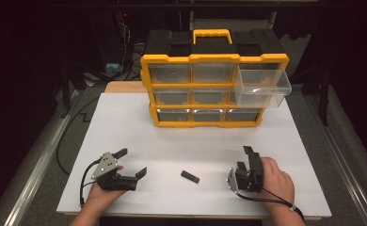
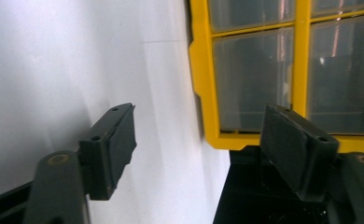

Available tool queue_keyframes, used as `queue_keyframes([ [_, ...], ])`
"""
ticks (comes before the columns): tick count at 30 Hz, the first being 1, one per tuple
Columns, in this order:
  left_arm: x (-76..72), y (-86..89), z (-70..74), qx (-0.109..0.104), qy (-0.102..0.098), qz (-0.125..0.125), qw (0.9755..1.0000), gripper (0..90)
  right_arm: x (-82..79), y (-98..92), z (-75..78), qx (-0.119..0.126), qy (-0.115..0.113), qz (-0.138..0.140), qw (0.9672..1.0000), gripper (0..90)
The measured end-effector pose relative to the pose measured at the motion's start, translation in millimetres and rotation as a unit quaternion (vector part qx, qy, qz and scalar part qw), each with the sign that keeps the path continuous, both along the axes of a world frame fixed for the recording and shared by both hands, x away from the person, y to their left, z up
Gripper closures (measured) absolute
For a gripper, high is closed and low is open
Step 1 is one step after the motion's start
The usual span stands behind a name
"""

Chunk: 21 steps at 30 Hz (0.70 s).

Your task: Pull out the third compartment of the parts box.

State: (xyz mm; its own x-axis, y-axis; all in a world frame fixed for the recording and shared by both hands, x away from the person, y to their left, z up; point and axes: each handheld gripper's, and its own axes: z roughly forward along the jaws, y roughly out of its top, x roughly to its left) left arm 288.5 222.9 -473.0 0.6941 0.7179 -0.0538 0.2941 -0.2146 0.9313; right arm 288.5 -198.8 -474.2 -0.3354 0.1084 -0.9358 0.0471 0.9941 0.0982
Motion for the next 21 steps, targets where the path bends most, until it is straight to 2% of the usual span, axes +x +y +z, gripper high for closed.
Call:
queue_keyframes([
  [1, -0.2, -0.3, -0.2, 0.003, -0.001, 0.001, 1.0, 0.1, 0.3, -0.4, -1.9, 0.008, 0.01, -0.008, 0.9999, 23.8],
  [2, -0.4, -0.6, -0.2, 0.006, -0.003, 0.0, 1.0, 0.1, 2.1, -0.6, -1.4, -0.004, 0.01, -0.001, 0.9999, 22.8],
  [5, -1.1, -0.7, 0.1, 0.007, -0.004, 0.001, 1.0, 0.2, 1.9, -0.5, -4.2, 0.003, 0.02, -0.009, 0.9997, 18.9],
  [7, -1.5, -0.1, 0.2, 0.01, -0.003, 0.003, 0.9999, 0.2, 3.4, 0.3, -3.0, -0.005, 0.015, -0.003, 0.9999, 16.2],
  [10, -1.6, 0.7, 0.3, 0.012, -0.001, 0.007, 0.9999, 0.2, 2.6, 2.2, -1.8, 0.002, 0.011, -0.004, 0.9999, 13.5],
  [17, -0.5, 1.2, 0.7, 0.009, 0.003, 0.012, 0.9999, 0.1, 1.9, 3.7, -0.7, 0.004, 0.001, -0.003, 1.0, 0.5],
  [19, -0.4, 1.1, 0.4, 0.012, 0.004, 0.011, 0.9999, 0.1, 2.8, 3.6, -1.9, 0.003, 0.004, -0.007, 1.0, 0.2],
  [21, -0.9, 1.3, 0.5, 0.014, 0.001, 0.012, 0.9998, 0.2, 3.5, 4.8, -2.7, 0.005, -0.004, -0.005, 1.0, 0.1],
])
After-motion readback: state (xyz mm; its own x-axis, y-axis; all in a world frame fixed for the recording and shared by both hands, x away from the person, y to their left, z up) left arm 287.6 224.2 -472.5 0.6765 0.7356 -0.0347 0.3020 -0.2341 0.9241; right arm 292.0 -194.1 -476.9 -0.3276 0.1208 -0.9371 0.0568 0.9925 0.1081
